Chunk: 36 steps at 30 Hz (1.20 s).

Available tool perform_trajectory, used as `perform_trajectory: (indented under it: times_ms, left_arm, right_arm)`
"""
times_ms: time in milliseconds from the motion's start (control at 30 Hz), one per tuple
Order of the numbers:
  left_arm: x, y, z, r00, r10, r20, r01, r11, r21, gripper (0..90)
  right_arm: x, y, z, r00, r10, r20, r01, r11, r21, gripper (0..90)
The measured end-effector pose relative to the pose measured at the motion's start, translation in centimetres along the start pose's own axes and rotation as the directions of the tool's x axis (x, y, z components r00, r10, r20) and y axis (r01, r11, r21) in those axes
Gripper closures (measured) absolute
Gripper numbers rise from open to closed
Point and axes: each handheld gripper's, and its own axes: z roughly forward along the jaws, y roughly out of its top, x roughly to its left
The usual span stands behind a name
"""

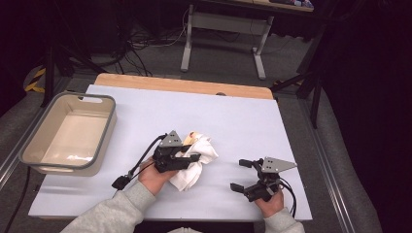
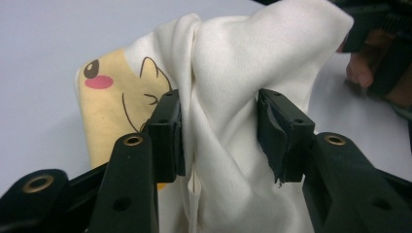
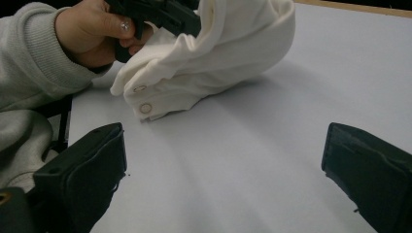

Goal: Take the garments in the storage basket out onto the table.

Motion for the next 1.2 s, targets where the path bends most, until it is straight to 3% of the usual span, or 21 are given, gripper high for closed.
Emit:
perform_trajectory:
  times_ms: [100,267,367,400,500,567,667,800,933,1200]
  left_arm:
    - [-0.2,-0.2,0.7,0.9995,-0.001,0.033,0.000,0.9995,0.032,51.8]
    - [-0.1,-0.2,0.7,0.9981,-0.010,0.060,0.007,0.9992,0.039,44.5]
    - [0.0,0.0,0.3,0.9970,-0.011,0.077,0.008,0.9993,0.035,33.1]
    - [0.0,0.0,0.2,0.9964,-0.010,0.084,0.007,0.9995,0.032,33.1]
    - [0.3,0.2,-0.3,0.9948,0.000,0.102,-0.001,1.0000,0.009,24.9]
    - [0.5,0.4,-0.8,0.9946,-0.001,0.104,0.001,1.0000,0.002,24.1]
    - [0.8,0.6,-1.9,0.9972,0.008,0.074,-0.007,0.9999,-0.013,23.1]
    - [1.4,0.9,-3.6,0.9995,0.019,0.023,-0.019,0.9995,-0.025,23.3]
    - [2.3,0.8,-5.0,1.0000,0.004,0.002,-0.004,0.9991,-0.042,24.2]
    - [3.3,0.3,-6.6,0.9990,-0.011,-0.044,0.009,0.9992,-0.038,25.8]
  right_arm:
    - [0.0,0.0,0.0,1.0000,-0.001,-0.001,0.001,1.000,0.000,2.9]
    - [-0.1,0.0,0.0,1.0000,0.006,0.006,-0.006,1.000,-0.002,2.6]
    - [-0.4,0.1,0.2,0.9997,0.023,0.008,-0.023,1.000,-0.010,0.2]
    - [-0.4,0.1,0.2,0.9997,0.023,0.008,-0.023,1.000,-0.010,0.2]
    - [-1.0,0.3,0.6,0.9949,0.084,-0.056,-0.083,0.996,0.015,0.0]
    - [-1.0,0.6,0.8,0.9952,0.094,-0.026,-0.093,0.995,0.030,0.4]
    - [-0.9,1.3,1.1,0.9968,0.079,0.012,-0.079,0.995,0.056,3.1]
    - [-1.2,2.2,1.5,0.9975,0.071,0.004,-0.071,0.995,0.073,5.3]
    - [-1.7,3.0,2.3,0.9979,0.062,-0.021,-0.060,0.994,0.089,8.6]
    - [-2.5,4.2,4.3,0.9992,0.039,0.008,-0.040,0.992,0.121,16.7]
